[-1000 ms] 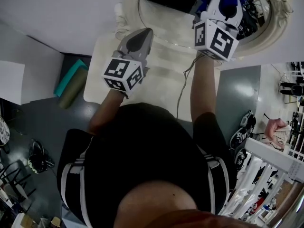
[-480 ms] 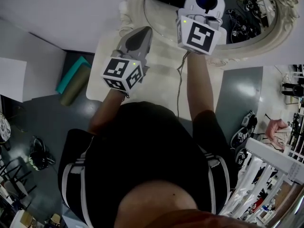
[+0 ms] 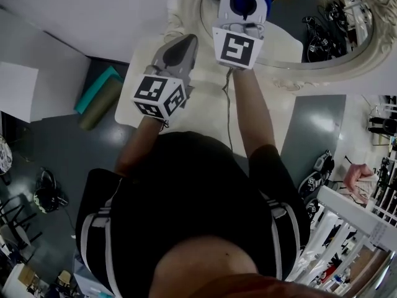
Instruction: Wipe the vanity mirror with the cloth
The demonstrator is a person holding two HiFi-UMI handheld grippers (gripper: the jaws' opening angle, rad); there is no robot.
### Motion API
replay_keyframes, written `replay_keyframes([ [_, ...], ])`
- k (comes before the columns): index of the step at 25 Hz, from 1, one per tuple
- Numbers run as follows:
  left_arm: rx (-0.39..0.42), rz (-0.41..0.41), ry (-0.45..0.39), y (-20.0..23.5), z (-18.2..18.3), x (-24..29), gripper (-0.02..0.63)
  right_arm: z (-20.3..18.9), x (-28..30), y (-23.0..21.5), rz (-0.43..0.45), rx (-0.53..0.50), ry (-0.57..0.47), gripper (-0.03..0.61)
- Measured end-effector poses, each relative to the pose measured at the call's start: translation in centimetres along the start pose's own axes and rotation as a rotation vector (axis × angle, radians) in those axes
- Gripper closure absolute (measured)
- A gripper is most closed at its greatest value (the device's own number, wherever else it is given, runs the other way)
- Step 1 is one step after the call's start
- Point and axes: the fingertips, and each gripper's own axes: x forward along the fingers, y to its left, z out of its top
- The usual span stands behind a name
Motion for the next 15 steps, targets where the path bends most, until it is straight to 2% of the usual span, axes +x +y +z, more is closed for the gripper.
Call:
replay_keyframes([
  [8,-0.002,0.031,0.009,1.2,-0.4,-1.2,0.604,-1.7,-0.2,2.6,0.028,0.064,0.007,0.535],
  [15,-0.001,0.029,0.012,1.0,-0.6,-1.4,0.604,-2.0,-0.6,3.0,0.049,0.129,-0.012,0.537],
])
